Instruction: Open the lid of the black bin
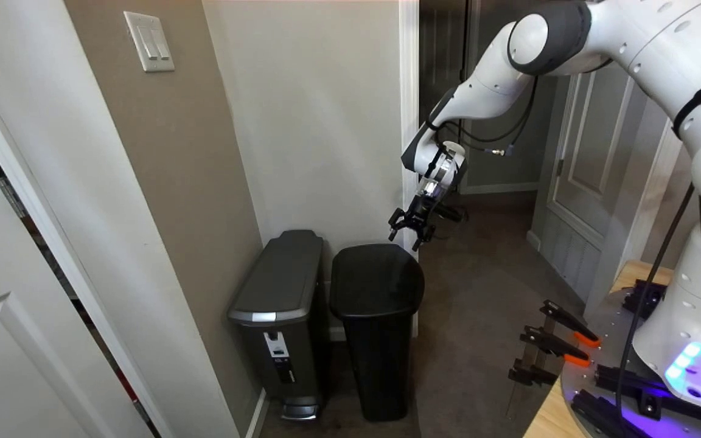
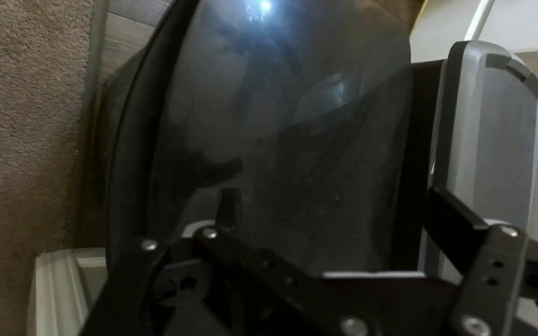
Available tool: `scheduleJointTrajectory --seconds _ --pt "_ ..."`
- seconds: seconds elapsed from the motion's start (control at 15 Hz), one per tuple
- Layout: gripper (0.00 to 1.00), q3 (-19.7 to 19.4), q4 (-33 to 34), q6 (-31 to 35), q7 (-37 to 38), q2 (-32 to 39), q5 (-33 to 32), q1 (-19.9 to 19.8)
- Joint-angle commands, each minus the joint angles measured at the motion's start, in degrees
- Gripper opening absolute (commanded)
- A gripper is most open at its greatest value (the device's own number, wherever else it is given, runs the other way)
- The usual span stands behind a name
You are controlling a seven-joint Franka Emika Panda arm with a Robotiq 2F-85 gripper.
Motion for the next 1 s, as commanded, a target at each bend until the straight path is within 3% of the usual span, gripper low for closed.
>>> scheduleJointTrajectory --seconds 0.0,0.47,0.93 --pt "1.0 1.51 7.85 -2.71 -0.74 7.13 2.51 -3.26" --pt "1.0 1.61 19.86 -9.66 1.13 17.18 2.15 -5.98" --pt "1.0 -1.48 20.43 -0.97 4.1 16.13 0.66 -3.45"
